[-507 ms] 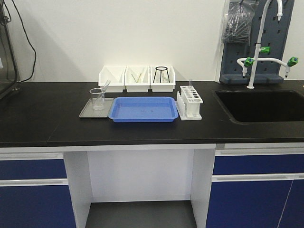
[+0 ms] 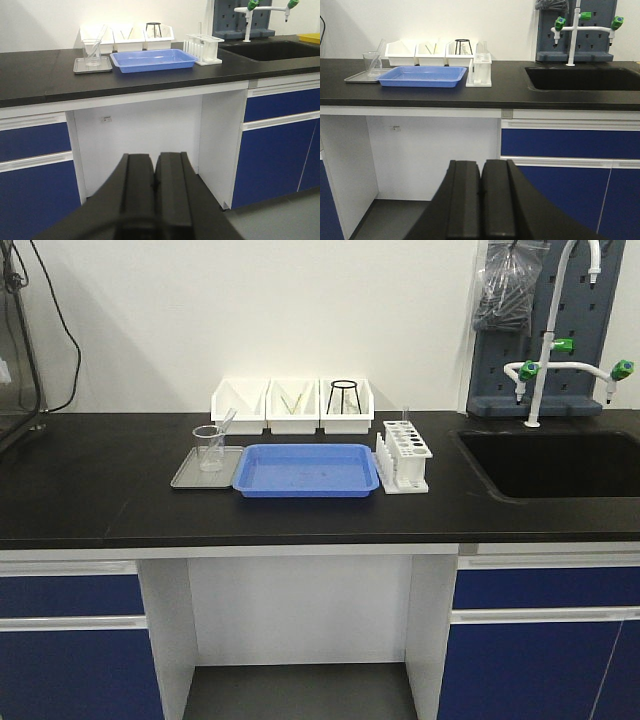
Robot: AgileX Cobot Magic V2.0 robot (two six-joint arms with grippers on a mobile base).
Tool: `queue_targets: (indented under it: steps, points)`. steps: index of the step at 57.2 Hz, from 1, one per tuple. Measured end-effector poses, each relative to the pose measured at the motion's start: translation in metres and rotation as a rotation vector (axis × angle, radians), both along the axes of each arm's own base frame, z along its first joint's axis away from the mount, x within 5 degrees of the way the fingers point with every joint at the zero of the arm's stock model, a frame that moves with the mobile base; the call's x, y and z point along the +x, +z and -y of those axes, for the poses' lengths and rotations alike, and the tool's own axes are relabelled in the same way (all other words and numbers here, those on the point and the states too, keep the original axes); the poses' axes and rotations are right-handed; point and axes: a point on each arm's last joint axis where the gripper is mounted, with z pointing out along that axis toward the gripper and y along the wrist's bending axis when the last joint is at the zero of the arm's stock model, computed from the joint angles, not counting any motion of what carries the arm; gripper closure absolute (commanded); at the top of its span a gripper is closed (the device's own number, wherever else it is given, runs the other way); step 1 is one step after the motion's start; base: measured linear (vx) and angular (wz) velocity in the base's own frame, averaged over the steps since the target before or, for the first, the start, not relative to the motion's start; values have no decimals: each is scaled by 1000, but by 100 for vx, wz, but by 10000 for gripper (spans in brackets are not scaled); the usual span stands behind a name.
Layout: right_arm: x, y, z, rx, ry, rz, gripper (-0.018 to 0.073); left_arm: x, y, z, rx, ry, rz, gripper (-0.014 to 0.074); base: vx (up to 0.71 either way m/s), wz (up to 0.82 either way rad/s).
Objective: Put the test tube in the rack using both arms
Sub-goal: 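Drive the base forward up to the bench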
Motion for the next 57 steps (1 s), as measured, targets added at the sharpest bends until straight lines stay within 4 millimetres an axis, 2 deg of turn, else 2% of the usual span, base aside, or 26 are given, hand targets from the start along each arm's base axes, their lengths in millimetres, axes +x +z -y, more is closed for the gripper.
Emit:
queue_targets:
  steps: [29,57]
  points:
    - [0,0,0,0,0,-1,570,0,0,0,0,0,0,603,7,0]
    - [0,0,0,0,0,-1,570,0,0,0,0,0,0,603,31,2]
